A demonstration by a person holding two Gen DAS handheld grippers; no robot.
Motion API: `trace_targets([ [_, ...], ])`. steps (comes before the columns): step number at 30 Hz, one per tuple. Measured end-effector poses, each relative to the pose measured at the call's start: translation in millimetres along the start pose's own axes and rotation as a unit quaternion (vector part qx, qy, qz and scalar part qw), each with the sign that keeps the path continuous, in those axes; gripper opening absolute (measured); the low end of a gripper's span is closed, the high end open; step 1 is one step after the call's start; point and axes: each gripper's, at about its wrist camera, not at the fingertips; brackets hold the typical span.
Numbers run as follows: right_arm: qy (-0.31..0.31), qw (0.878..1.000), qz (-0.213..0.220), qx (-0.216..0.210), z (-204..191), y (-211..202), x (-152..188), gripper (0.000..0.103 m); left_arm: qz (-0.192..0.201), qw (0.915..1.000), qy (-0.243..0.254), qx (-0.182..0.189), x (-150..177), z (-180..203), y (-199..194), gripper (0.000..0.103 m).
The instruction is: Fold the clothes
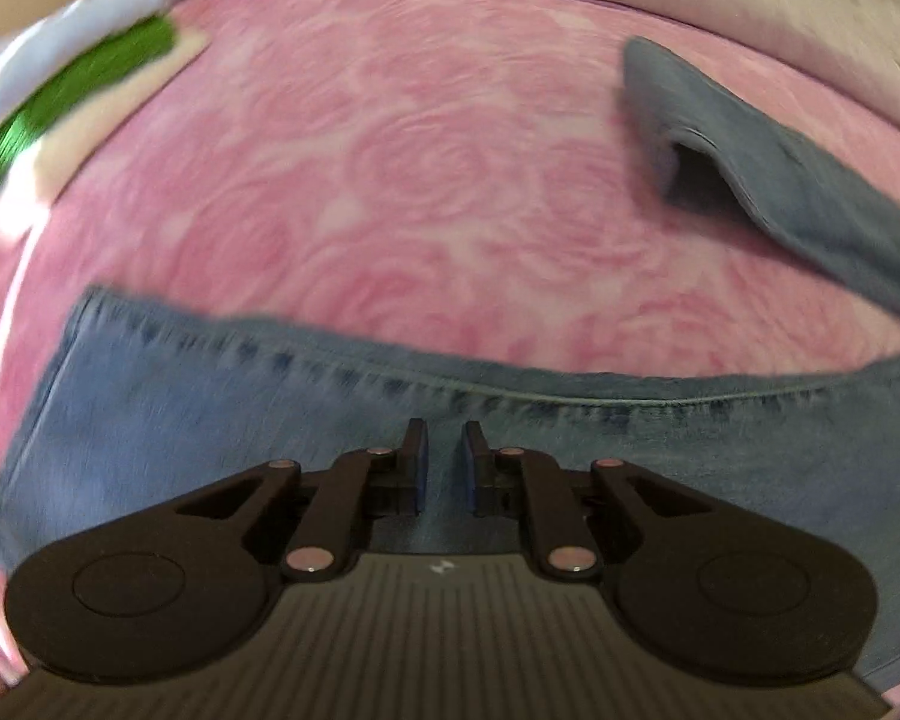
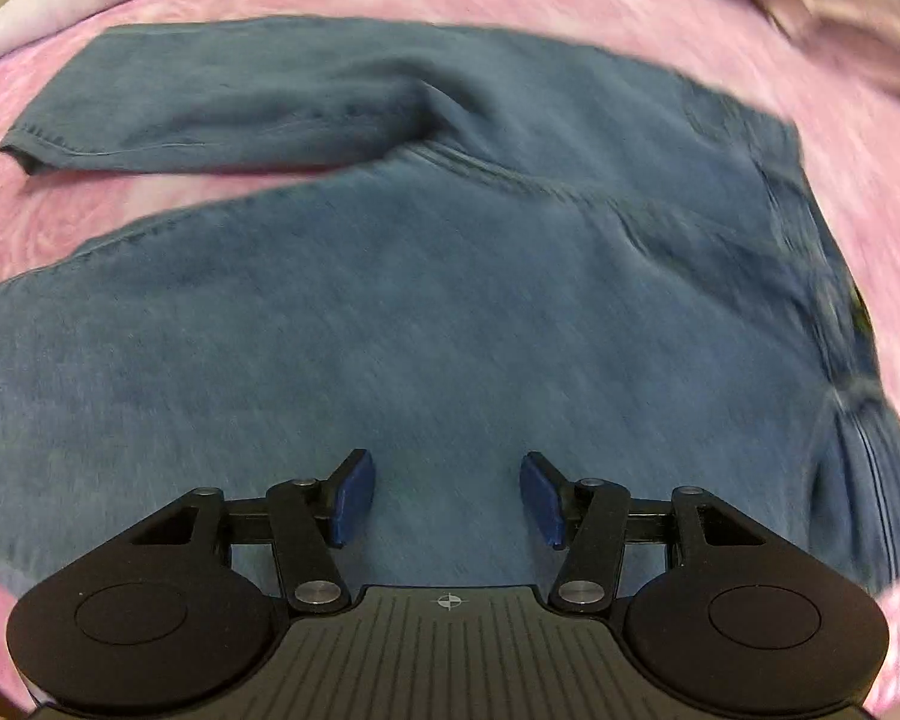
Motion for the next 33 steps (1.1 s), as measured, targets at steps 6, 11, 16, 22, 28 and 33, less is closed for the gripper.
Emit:
trace_targets([
  [6,0.142,0.989,0.051,0.010,84,-33,-41,0.054,0.012,0.9972,-0.060,0.042,-12,11,-18,0.012],
  [11,0.243,0.966,0.089,0.010,174,-34,-86,0.054,0.017,0.9964,-0.060,0.058,-34,43,-6,0.012],
  [16,0.274,0.959,0.074,0.017,221,-7,-119,0.054,0.030,0.9944,-0.083,0.058,-60,75,13,0.022],
  [22,0.304,0.951,0.059,-0.010,247,22,-147,0.054,0.041,0.9877,-0.146,0.037,-88,99,46,0.022],
  [28,0.346,0.935,0.064,-0.037,257,52,-170,0.054,0.061,0.9893,-0.129,0.034,-110,106,80,0.023],
  [33,0.352,0.933,0.066,-0.023,252,63,-180,0.056,0.090,0.9812,-0.156,0.069,-125,110,104,0.020],
])
Point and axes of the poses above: each gripper's, at about its wrist camera, not at the fingertips, and y roughly the way its jaws point, z to its right, x to its underside, and after that the axes turned 8 degrees about y, right-handed
